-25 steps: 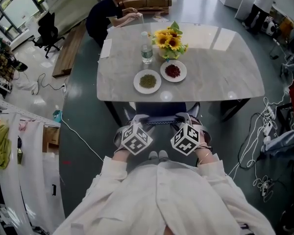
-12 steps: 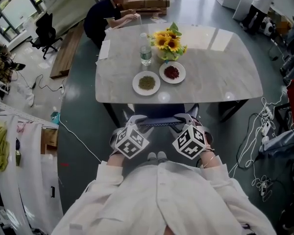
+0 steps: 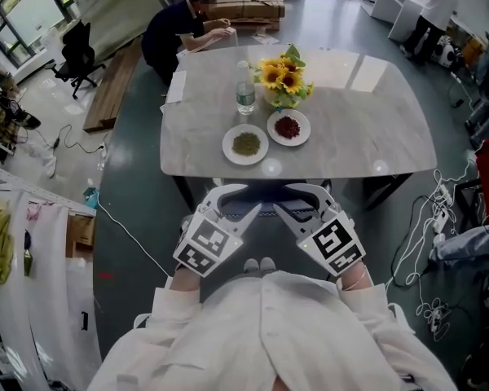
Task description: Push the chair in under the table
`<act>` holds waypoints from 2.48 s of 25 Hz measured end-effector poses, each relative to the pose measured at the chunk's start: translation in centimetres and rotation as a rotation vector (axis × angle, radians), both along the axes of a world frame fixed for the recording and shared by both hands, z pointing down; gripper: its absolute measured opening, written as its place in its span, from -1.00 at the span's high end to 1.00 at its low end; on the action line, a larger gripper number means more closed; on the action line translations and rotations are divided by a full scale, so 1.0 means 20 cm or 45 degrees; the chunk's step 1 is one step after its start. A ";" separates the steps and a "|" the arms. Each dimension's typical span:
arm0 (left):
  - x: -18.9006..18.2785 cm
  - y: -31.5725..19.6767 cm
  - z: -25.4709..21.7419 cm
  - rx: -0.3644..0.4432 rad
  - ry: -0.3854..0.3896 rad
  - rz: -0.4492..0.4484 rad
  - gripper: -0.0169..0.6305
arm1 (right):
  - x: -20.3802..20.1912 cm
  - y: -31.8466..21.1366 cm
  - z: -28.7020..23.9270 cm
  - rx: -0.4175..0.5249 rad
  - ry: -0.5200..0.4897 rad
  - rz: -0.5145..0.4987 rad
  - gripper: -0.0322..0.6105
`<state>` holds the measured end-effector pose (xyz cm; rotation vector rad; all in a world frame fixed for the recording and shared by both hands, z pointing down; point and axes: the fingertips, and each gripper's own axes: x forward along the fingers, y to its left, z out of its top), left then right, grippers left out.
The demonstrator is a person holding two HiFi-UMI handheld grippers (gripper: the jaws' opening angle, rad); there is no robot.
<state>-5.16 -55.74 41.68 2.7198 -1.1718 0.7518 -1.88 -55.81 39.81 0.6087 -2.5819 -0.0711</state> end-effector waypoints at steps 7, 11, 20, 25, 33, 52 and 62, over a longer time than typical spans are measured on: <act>-0.07 -0.08 -0.39 0.152 0.401 -0.132 0.57 | 0.05 -0.07 -0.32 0.058 -0.233 0.151 0.61; -0.07 -0.09 -0.45 0.194 0.425 -0.112 0.75 | 0.04 -0.08 -0.41 0.042 -0.317 0.158 0.69; -0.03 -0.08 -0.44 0.179 0.424 -0.072 0.85 | 0.02 -0.09 -0.46 0.003 -0.447 0.187 0.78; -0.03 -0.10 -0.42 0.149 0.438 -0.086 0.87 | 0.00 -0.09 -0.45 -0.002 -0.465 0.180 0.79; -0.01 -0.10 -0.38 0.087 0.453 -0.085 0.87 | -0.02 -0.10 -0.45 -0.027 -0.516 0.181 0.79; 0.04 -0.07 -0.34 0.033 0.442 -0.071 0.87 | 0.11 -0.13 -0.42 0.014 -0.459 0.287 0.80; 0.04 -0.10 -0.29 0.027 0.405 -0.083 0.87 | 0.14 -0.16 -0.39 0.013 -0.445 0.309 0.80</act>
